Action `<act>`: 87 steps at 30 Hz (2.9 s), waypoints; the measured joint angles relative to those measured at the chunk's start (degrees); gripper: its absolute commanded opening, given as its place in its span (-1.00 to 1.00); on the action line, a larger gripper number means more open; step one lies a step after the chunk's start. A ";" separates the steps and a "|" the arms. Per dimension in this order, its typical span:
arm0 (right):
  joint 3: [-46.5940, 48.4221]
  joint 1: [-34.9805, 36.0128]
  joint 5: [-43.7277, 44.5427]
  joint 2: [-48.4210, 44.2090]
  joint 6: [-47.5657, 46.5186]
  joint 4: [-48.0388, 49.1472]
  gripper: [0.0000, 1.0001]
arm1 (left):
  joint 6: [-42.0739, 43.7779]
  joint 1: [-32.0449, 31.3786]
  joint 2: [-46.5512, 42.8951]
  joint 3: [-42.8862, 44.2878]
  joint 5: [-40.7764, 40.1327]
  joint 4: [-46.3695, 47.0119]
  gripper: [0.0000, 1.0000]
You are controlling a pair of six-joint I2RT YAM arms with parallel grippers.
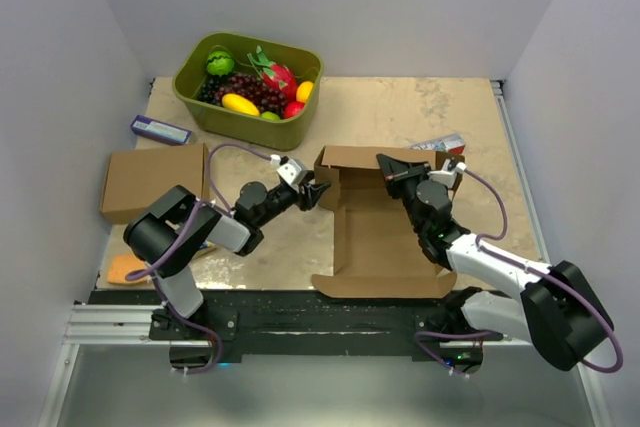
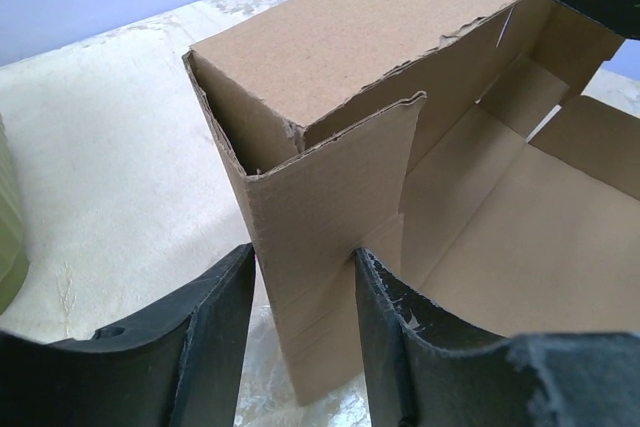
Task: Fold the paper box
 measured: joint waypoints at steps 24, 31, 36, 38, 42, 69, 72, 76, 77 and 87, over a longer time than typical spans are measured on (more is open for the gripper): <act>1.09 -0.83 1.03 4.48 -0.85 5.27 -1.00 | -3.37 1.46 8.17 7.72 2.51 2.12 -0.88; 1.29 -0.83 0.96 6.64 -0.85 8.02 -1.00 | -5.70 0.66 8.59 7.69 -3.34 2.82 -1.00; 1.31 -0.74 0.61 7.06 -0.81 8.70 -1.00 | -5.01 -1.88 8.15 6.97 -11.43 3.02 -1.00; 1.27 -0.28 0.46 7.06 -0.74 8.79 -1.00 | -3.91 -3.23 7.48 6.34 -15.56 2.82 -1.00; 0.66 0.33 0.39 7.10 -0.11 8.94 -1.00 | -0.85 -5.97 5.92 5.66 -23.54 1.49 -1.00; -0.02 4.74 1.22 6.56 2.40 8.00 -1.00 | 13.49 -14.38 4.83 4.90 -48.74 0.52 -0.99; -0.02 5.11 0.44 6.54 2.27 8.17 -1.00 | 13.44 -13.44 4.35 1.92 -44.46 3.08 -0.85; -0.02 5.68 -0.20 6.51 1.97 8.85 -1.00 | 10.45 -9.75 2.99 -1.90 -34.36 5.88 -0.67; -0.02 5.68 -0.11 6.51 1.95 8.87 -1.00 | 9.16 -8.37 2.89 -2.29 -31.28 6.19 -0.64; -0.02 5.66 0.96 6.56 1.81 8.96 -1.00 | 2.91 -0.63 3.02 -2.54 -13.14 6.60 -0.24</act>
